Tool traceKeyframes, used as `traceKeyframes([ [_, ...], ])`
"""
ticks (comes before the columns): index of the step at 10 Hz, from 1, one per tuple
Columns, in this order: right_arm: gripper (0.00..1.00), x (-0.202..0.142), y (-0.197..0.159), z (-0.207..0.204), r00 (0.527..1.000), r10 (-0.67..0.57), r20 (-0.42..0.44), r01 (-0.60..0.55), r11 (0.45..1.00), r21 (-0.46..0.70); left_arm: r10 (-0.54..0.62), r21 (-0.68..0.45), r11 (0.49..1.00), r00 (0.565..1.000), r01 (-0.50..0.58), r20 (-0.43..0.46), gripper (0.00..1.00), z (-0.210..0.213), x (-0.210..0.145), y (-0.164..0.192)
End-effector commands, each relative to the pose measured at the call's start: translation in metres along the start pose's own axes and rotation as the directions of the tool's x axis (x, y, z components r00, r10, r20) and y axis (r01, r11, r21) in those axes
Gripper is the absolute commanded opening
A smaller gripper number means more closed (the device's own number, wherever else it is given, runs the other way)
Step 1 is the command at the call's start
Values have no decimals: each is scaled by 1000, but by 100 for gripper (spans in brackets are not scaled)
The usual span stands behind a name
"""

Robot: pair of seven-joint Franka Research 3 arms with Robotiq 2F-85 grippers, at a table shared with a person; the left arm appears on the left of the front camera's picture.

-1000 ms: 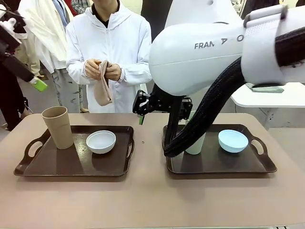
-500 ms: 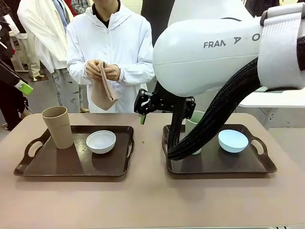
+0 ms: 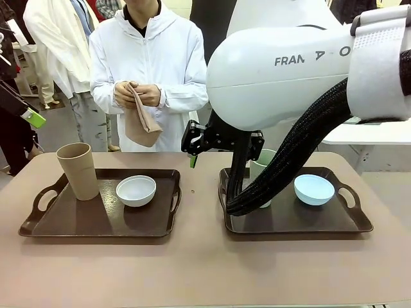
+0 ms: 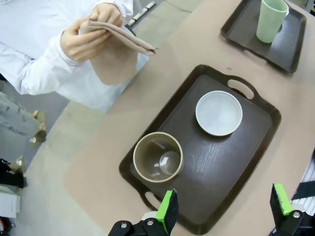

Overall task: Set up a tray with a mat and arrange the tableware.
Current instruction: Pick up the Picnic Bowl and Reusable plastic cup from the Handle tray in front of the human's position and hold them in the air.

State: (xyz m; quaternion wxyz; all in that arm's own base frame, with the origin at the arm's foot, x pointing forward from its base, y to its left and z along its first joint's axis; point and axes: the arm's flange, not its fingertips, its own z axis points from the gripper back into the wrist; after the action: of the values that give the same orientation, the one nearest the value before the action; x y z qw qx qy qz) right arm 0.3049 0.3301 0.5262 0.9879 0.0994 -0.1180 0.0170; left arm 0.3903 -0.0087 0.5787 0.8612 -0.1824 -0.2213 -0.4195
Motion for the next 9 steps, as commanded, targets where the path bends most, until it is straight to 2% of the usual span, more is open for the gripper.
traceKeyframes([
  [1, 100, -3, -2, -2, 1000, -9, 8, 9, 1000, -10, 0, 0, 1000, 1000, 0, 0, 100, 0, 0, 0],
  [2, 100, 0, 0, 0, 1000, 0, 0, 0, 1000, 0, -15, -12, 1000, 1000, 15, 15, 100, -12, -9, 39],
  [3, 100, 10, 14, -13, 999, -32, -5, 32, 999, -21, -82, -54, 995, 995, 85, 57, 100, -27, -20, 70],
  [5, 100, 17, 40, -40, 999, -39, -39, 36, 997, -61, -228, -83, 969, 971, 233, 71, 100, -53, -37, 97],
  [7, 100, 24, 64, -74, 997, -53, -61, 47, 994, -101, -368, -181, 901, 915, 395, 164, 100, -62, -51, 115],
  [9, 100, 36, 80, -106, 995, -86, -50, 78, 988, -137, -425, -244, 853, 886, 461, 186, 100, -75, -61, 135],
])
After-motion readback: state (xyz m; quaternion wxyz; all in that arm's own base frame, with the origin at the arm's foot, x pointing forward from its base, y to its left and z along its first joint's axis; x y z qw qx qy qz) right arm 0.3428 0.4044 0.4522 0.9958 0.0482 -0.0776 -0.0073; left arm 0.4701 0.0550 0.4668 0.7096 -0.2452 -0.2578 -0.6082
